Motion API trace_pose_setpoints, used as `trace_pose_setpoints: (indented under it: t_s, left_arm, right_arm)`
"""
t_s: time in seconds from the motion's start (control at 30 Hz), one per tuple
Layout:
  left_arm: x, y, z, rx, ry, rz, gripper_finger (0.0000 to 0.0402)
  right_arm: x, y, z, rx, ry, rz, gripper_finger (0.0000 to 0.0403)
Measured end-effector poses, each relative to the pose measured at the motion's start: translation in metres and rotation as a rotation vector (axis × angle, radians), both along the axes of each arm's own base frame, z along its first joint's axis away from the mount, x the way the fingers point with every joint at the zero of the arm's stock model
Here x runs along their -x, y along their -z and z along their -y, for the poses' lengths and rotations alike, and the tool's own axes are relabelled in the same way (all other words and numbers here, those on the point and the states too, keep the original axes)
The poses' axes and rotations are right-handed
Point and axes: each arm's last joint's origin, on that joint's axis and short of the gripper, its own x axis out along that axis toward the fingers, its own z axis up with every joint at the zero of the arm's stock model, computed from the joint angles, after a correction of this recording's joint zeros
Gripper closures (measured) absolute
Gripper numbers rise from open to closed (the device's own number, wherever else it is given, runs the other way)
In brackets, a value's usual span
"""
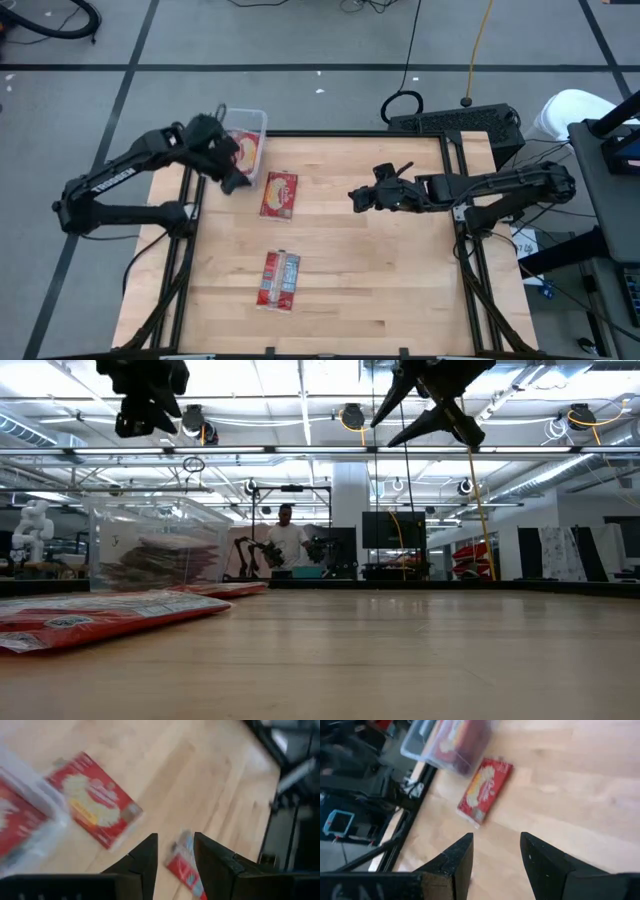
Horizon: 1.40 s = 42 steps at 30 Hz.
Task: Sort popcorn bags into baskets
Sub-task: Put the red popcorn bag into the transparent container
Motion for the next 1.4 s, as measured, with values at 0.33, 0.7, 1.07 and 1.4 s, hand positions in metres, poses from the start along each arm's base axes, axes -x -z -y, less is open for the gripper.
trace_pose_setpoints:
  t_s: [0.33,0.7,1.07,1.4]
  left_arm:
    - [-0.022,0.035,0.035,0.005,-0.112,-0.194,0.0284]
    - [-0.067,0.096,0.048,0.208,-0.358,-0.124,0.0284]
    - [-0.112,0.154,0.052,0.038,-0.389,-0.245,0.0284]
    - [-0.131,0.173,0.049,-0.215,-0.531,-0.179,0.0284]
  right_arm:
    - [0.005,0.035,-0.003,-0.19,-0.194,-0.069,0.0248]
    - [0.014,0.056,-0.031,-0.344,-0.379,-0.129,0.0248]
    - [0.018,0.056,-0.049,-0.3,-0.514,-0.148,0.0248]
    - [0.023,0.056,-0.065,-0.34,-0.627,-0.17,0.0248]
